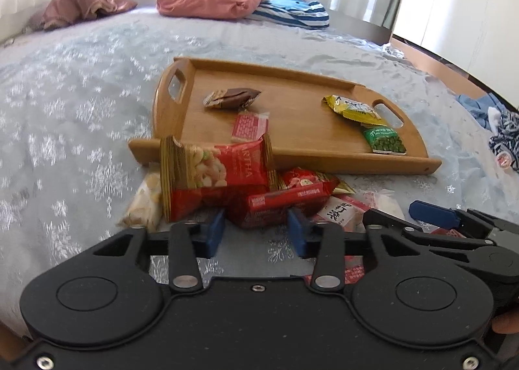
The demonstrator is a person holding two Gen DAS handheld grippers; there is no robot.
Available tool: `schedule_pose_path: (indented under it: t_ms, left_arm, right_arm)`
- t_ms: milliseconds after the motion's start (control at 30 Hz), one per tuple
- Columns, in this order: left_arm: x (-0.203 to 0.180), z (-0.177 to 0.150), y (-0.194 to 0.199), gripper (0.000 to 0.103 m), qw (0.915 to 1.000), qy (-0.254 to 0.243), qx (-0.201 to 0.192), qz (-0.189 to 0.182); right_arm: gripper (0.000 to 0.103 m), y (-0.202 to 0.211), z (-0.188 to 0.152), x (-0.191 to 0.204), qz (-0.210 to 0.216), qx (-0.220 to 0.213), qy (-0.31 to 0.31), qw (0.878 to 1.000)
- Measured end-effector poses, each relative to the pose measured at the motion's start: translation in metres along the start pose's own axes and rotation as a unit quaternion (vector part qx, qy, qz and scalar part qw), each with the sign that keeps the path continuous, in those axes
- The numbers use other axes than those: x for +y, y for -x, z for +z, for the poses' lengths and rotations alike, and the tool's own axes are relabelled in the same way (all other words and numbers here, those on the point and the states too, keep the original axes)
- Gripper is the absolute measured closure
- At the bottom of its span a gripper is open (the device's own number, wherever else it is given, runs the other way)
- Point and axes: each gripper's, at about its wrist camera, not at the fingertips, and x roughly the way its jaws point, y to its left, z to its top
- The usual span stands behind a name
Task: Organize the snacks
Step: 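Move both tools back over the snack pile beside the tray, then grasp a red wafer bar with the left tool while the right tool grasps a white cookie pack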
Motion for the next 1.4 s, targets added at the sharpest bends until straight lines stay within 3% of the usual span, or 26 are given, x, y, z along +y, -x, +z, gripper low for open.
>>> schedule_pose_path:
  t_ms: [333,433,567,700,1033,1400]
  left_arm:
    - [-0.007,0.004,-0.014,0.053,0.9998,-0.015,0.001,-0.011]
    - [-0.008,0.002,-0.013,0.061,0.9997,-0.022,0.0,-0.01]
    - [-0.009,-0.002,-0.005,0.077,0.9995,-0.03,-0.004,-0.008]
    - [-0.005,-0.004,0.005,0.081,0.9995,-0.027,-0.008,-0.014]
    - [0.016,0.0,0.039,0.081,0.9994,-0.008,-0.032,0.007]
    - [0.021,0.027,0.05,0.081,0.9976,-0.005,-0.067,0.015]
  right_arm:
    - [0.027,-0.006,0.004,0.0,-0.011,0.006,-0.01,1.0]
    - [0.031,-0.006,0.004,0.0,-0.011,0.006,-0.01,1.0]
    - [0.047,-0.007,0.004,0.001,-0.014,0.006,-0.006,1.0]
    - [0.066,-0.006,0.005,0.0,-0.025,0.003,-0.011,1.0]
    - [0.066,-0.002,0.008,-0.011,-0.045,0.0,-0.031,0.998]
    - [0.066,0.007,0.021,-0.016,-0.057,-0.015,-0.036,0.998]
